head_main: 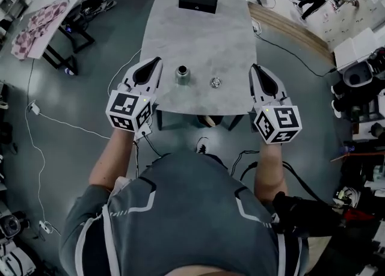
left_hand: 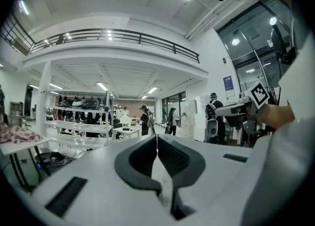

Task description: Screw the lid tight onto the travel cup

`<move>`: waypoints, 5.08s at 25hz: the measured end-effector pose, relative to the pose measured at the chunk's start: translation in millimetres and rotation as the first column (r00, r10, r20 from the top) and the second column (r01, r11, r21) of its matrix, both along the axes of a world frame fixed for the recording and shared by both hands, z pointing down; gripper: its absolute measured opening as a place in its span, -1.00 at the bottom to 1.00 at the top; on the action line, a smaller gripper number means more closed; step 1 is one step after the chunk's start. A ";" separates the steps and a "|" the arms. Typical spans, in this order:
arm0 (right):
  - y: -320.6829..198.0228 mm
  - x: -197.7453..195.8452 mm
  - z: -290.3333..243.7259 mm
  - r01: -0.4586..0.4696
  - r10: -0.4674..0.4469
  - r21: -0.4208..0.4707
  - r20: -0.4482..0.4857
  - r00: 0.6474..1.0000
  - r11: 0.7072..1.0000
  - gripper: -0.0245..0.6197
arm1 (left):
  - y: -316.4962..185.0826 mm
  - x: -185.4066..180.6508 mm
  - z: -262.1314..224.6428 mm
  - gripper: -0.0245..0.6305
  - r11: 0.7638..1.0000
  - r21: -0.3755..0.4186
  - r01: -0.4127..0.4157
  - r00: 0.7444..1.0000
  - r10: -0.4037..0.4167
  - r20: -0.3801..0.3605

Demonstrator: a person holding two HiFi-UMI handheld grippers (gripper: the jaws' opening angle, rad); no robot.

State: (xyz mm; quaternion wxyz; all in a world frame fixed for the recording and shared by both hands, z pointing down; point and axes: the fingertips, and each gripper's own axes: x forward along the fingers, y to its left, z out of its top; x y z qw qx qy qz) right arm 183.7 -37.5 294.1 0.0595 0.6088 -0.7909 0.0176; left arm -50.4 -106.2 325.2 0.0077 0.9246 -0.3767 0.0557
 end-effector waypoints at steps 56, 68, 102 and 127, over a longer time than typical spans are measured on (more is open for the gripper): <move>-79.1 6.5 348.2 0.046 -0.036 -0.470 0.030 0.999 0.882 0.08 | -67.9 25.9 310.6 0.26 0.938 -0.341 -0.064 0.978 0.127 0.165; -100.2 -3.7 418.5 0.048 -0.045 -0.542 0.019 0.999 0.839 0.10 | -92.4 55.7 366.3 0.27 0.925 -0.376 -0.049 0.967 0.139 0.216; -155.4 -15.8 427.9 0.040 -0.091 -0.625 -0.049 0.995 0.780 0.09 | -136.3 113.3 360.7 0.37 0.925 -0.289 -0.247 0.943 0.298 0.147; -150.1 1.3 430.1 0.038 -0.096 -0.644 -0.055 0.994 0.764 -0.06 | -136.7 110.4 343.6 0.30 0.927 -0.312 -0.207 0.960 0.254 0.120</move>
